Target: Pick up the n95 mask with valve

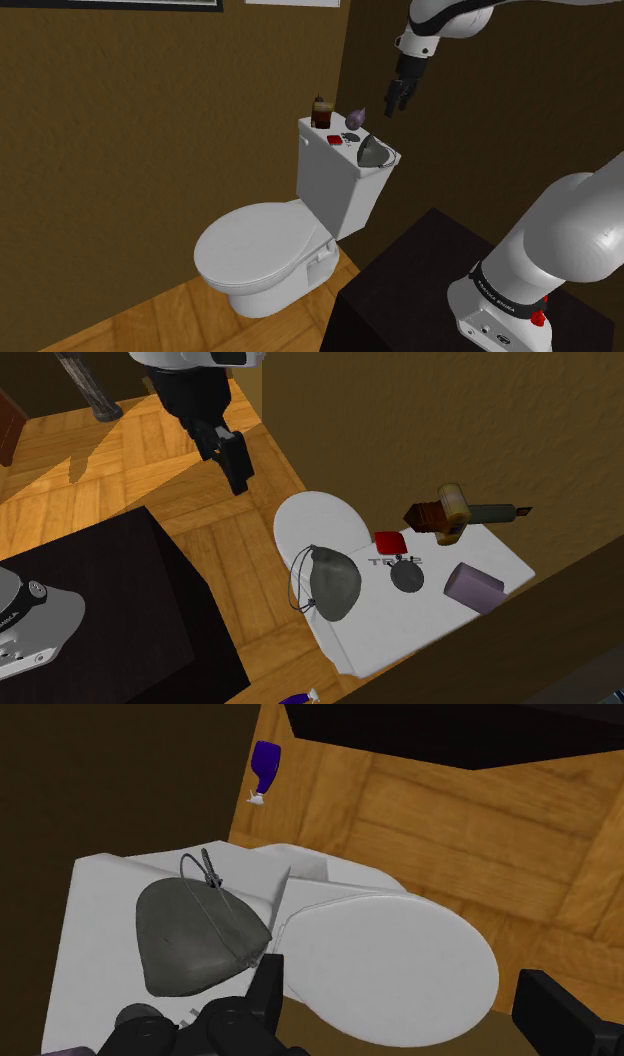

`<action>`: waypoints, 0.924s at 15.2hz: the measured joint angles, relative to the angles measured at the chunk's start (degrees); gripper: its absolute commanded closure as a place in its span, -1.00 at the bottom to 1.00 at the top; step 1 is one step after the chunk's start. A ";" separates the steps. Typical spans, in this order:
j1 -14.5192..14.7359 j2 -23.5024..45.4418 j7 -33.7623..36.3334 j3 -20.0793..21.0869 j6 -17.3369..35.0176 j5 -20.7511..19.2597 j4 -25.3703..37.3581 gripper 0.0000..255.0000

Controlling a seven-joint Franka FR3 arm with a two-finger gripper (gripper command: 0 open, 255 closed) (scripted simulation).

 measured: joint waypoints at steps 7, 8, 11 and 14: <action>-0.77 16.91 -11.53 -3.82 3.30 5.23 8.98 -1.00; -1.19 19.37 -13.27 -4.12 3.48 6.08 10.47 -1.00; -2.59 26.92 -17.81 -4.30 3.52 8.73 15.74 -1.00; -3.98 33.71 -21.03 -3.75 3.38 10.84 20.70 -1.00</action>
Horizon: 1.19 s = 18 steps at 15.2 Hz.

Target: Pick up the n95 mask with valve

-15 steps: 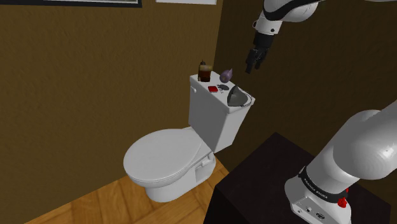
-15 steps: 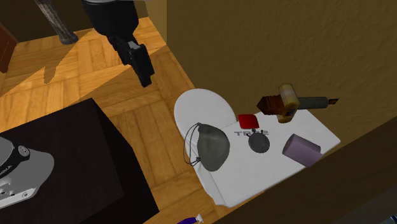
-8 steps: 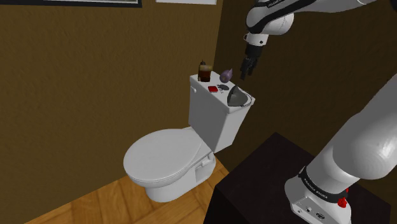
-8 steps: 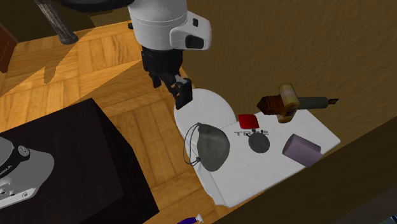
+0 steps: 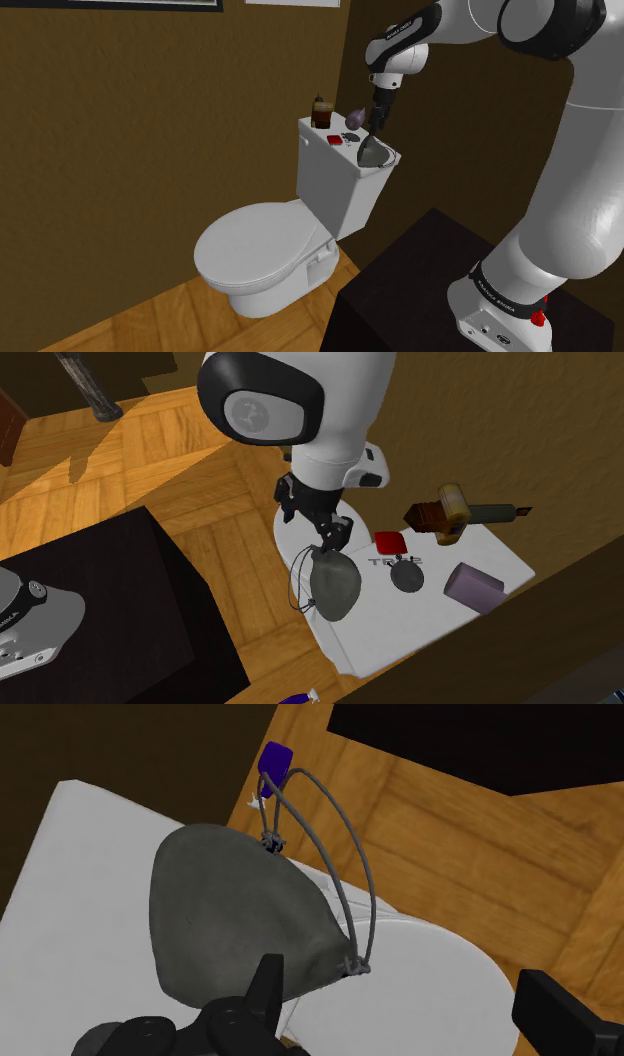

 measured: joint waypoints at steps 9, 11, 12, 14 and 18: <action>-0.77 4.73 -1.85 0.85 4.46 1.89 -0.47 1.00; -0.84 4.97 -1.94 0.88 4.64 1.98 -0.41 1.00; -0.85 5.00 -1.96 0.89 4.66 2.00 -0.38 1.00; -0.85 5.01 -1.98 0.90 4.67 2.02 -0.34 1.00; -0.85 5.03 -1.97 0.91 4.68 2.03 -0.31 1.00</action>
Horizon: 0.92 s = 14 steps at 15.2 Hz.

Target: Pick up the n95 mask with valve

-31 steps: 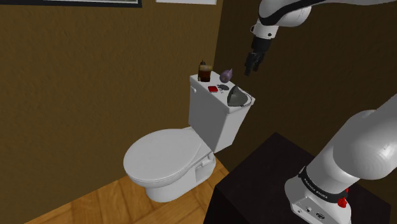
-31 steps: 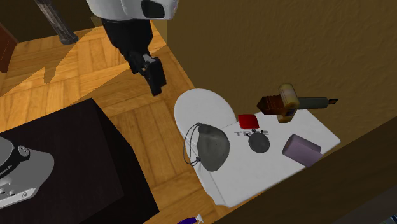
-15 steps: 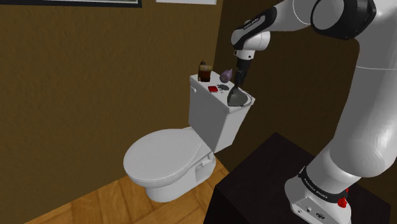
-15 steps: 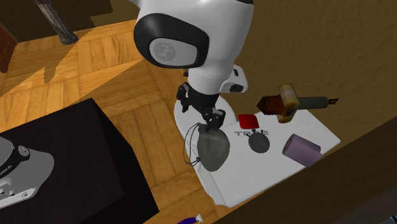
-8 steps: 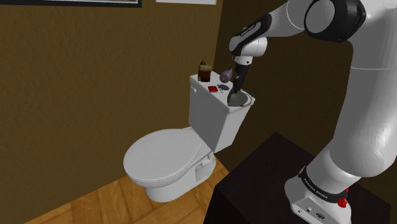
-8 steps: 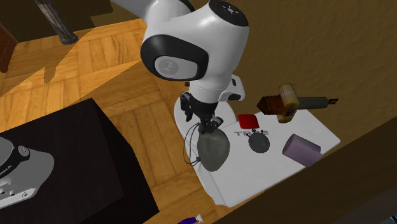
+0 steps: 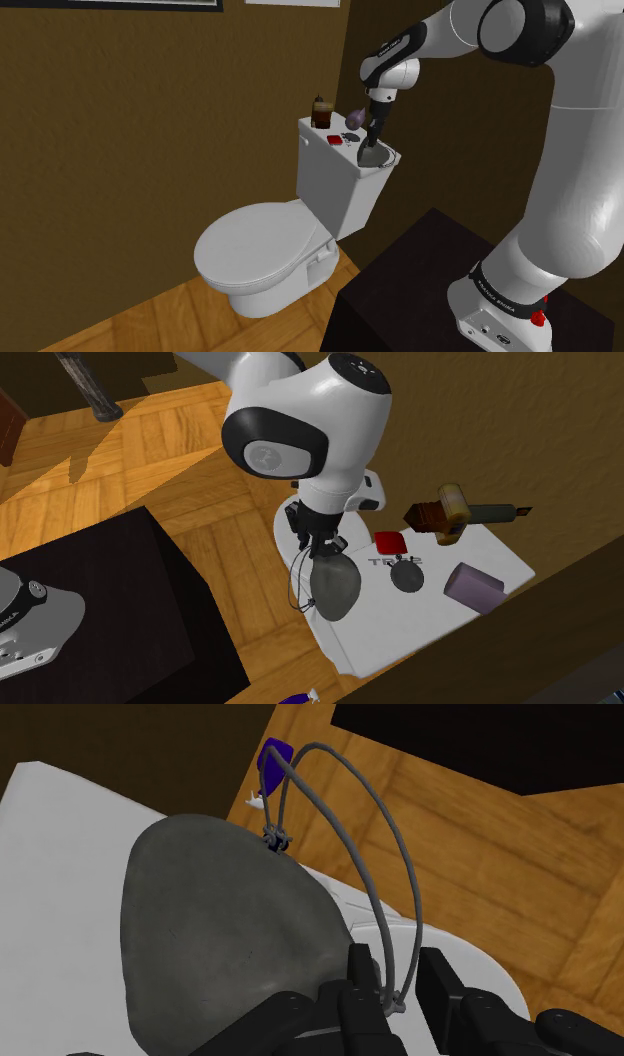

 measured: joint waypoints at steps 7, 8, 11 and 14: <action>0.31 -2.09 0.73 -0.44 -2.99 -0.98 0.97 1.00; 0.39 -2.62 0.91 -0.54 -3.62 -1.21 1.11 1.00; 0.50 -3.70 1.29 -0.75 -5.62 -1.73 2.11 1.00; 0.57 -4.69 1.59 -0.94 -7.47 -2.19 3.05 1.00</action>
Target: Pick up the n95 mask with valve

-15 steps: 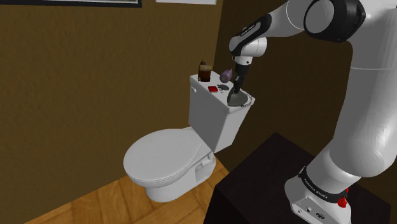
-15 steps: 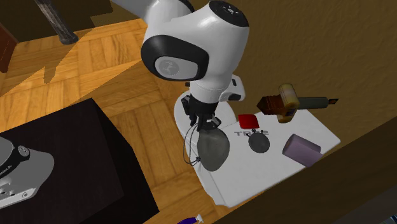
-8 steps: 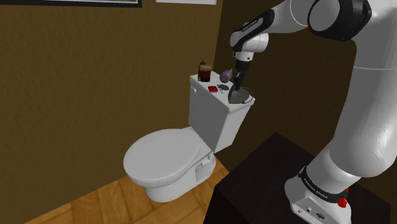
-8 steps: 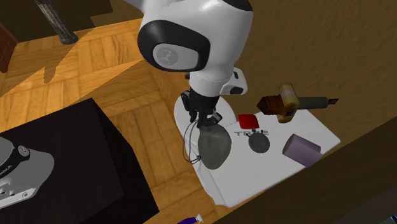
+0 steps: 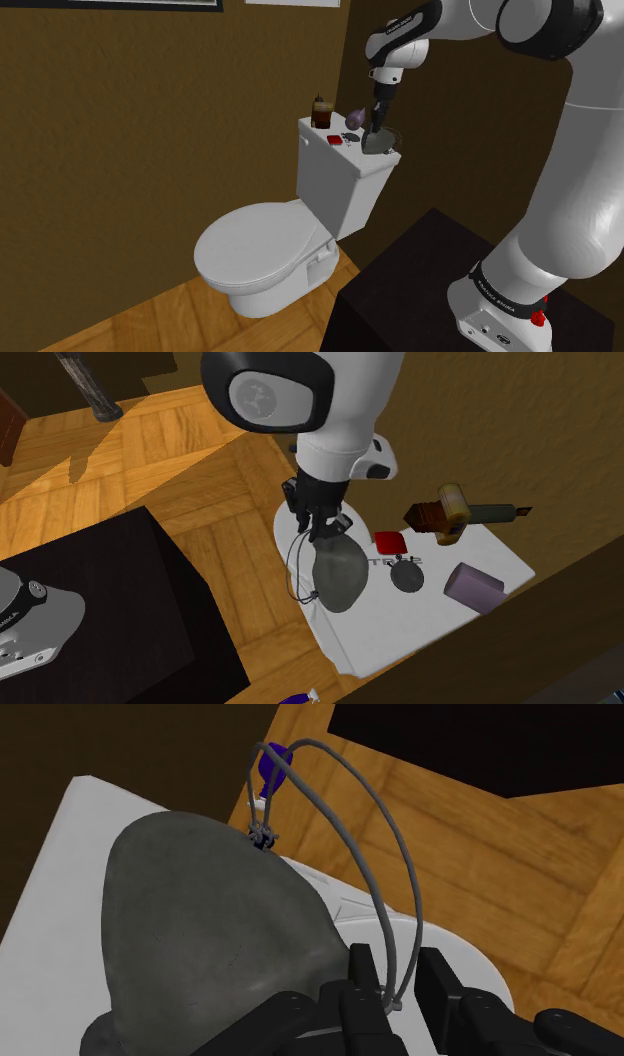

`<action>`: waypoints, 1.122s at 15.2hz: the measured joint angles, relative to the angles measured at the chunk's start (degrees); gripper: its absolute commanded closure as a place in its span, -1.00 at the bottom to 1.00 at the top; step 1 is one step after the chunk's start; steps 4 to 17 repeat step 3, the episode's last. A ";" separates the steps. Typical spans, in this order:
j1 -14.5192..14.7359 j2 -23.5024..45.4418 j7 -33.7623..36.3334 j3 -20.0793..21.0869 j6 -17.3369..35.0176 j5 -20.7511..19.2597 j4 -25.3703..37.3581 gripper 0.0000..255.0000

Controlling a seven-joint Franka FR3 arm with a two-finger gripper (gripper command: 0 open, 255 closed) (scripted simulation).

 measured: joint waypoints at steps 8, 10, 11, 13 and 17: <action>0.03 -0.89 0.26 -0.18 -1.79 -0.42 0.96 1.00; 0.03 -0.89 0.26 -0.18 -1.79 -0.42 0.96 1.00; 0.03 -0.89 0.26 -0.18 -1.79 -0.42 0.96 1.00; 0.03 -0.89 0.26 -0.18 -1.79 -0.42 0.96 1.00; 0.03 -0.89 0.26 -0.18 -1.79 -0.42 0.96 1.00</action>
